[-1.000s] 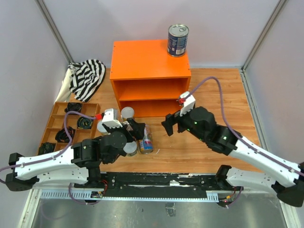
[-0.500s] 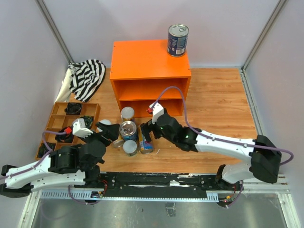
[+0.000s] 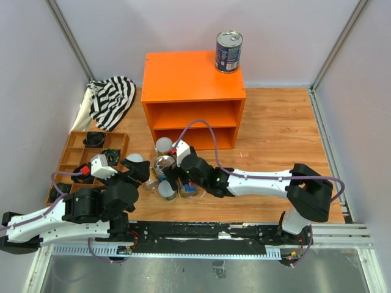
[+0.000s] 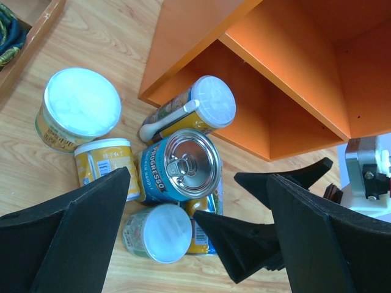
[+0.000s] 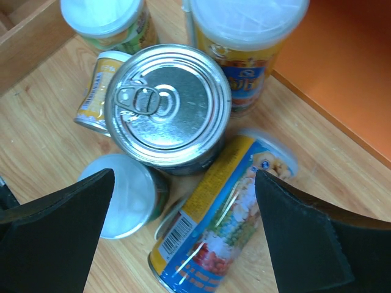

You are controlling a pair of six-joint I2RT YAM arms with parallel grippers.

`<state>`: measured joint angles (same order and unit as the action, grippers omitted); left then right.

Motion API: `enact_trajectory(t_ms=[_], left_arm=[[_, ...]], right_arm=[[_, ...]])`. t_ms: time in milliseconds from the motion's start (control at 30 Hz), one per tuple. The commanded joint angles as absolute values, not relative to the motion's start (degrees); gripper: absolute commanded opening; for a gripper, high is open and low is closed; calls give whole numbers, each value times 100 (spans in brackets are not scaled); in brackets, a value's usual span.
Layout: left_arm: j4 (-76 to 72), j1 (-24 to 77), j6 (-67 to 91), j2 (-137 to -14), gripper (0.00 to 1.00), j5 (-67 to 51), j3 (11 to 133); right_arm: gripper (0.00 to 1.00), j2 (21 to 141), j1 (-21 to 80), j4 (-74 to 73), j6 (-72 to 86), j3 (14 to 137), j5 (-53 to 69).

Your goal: Place and organize the canned foods onto the counter

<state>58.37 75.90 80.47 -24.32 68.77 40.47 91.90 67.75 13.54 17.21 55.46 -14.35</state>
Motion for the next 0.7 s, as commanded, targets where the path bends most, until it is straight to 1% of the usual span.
enact_trajectory(t_ms=[0,300,667], left_arm=[[5906,7629,8134,-2411,99,7186,4065],[5880,7629,8089,-2391,99,7198,4029],[6105,7629,8263,-2293,99,7258,4000]], right_arm=[[98,9414,6950,1751,1816,5763,-1319],[98,9914,6952,2003,1759,6043,-1190],[98,10342,6913,2392,1642,6238,-1376]])
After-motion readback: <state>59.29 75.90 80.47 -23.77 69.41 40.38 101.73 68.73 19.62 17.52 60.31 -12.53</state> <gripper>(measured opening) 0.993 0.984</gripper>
